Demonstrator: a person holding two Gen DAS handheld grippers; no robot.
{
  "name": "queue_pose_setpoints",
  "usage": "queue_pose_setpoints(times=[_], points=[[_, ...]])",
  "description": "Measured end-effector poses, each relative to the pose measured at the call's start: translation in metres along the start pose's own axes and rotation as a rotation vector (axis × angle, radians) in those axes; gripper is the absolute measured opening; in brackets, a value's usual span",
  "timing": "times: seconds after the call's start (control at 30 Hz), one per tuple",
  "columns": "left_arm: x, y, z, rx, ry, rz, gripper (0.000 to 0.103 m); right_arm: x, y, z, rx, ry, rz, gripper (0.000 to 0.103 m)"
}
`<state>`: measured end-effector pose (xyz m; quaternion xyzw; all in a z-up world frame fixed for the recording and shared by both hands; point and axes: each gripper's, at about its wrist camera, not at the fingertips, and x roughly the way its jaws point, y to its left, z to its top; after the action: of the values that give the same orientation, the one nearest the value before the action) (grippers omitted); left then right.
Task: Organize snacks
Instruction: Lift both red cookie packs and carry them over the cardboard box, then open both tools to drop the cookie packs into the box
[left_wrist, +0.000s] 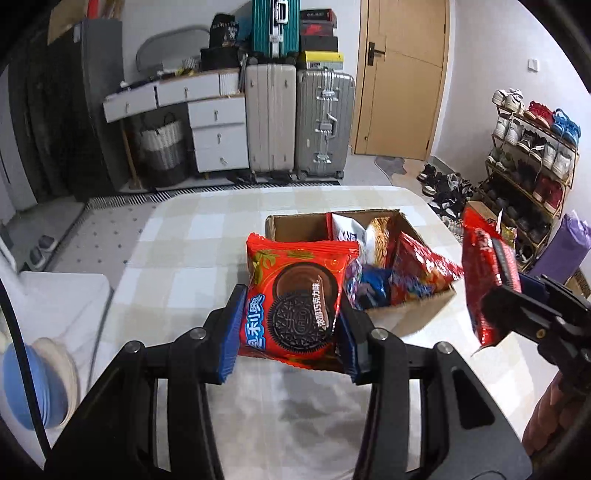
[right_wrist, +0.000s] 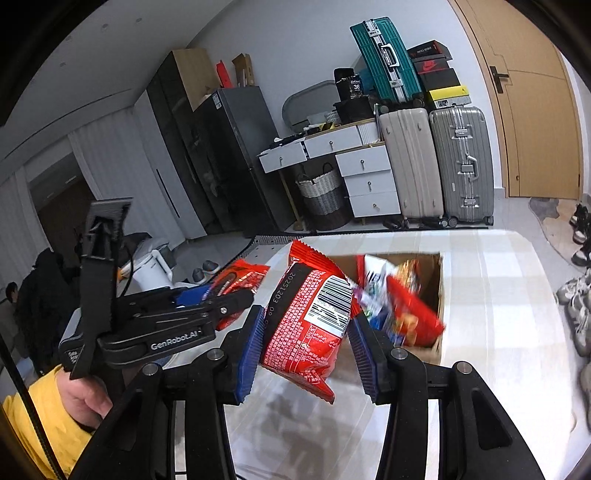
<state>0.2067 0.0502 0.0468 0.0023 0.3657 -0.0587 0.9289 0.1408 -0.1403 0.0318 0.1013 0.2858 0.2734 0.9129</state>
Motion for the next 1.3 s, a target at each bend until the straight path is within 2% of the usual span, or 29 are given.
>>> queue_pose_setpoints(times=[0.27,0.5,0.7,0.83,1.07,1.17,1.23,1.3], points=[[0.066,0.003,0.044,0.011,0.068,-0.015,0.042,0.046,-0.026,0.040,0.006,0.033,-0.036,0.046],[0.113,-0.004,0.064,0.031,0.112,-0.052,0.042,0.084,-0.052,0.047,0.043,0.075,-0.056,0.046],[0.137,-0.017,0.064,0.059,0.137,-0.077,0.042,0.114,-0.073,0.046,0.074,0.146,-0.085,0.046],[0.153,-0.025,0.063,0.093,0.164,-0.081,0.042,0.121,-0.079,0.045,0.075,0.154,-0.102,0.046],[0.167,-0.022,0.061,0.084,0.194,-0.090,0.042,0.126,-0.073,0.042,0.032,0.173,-0.113,0.046],[0.169,-0.021,0.058,0.095,0.205,-0.068,0.042,0.128,-0.073,0.042,0.035,0.183,-0.110,0.046],[0.166,-0.021,0.057,0.099,0.199,-0.057,0.045,0.129,-0.075,0.042,0.051,0.182,-0.090,0.046],[0.164,-0.019,0.056,0.098,0.197,-0.058,0.053,0.130,-0.074,0.042,0.060,0.188,-0.087,0.046]])
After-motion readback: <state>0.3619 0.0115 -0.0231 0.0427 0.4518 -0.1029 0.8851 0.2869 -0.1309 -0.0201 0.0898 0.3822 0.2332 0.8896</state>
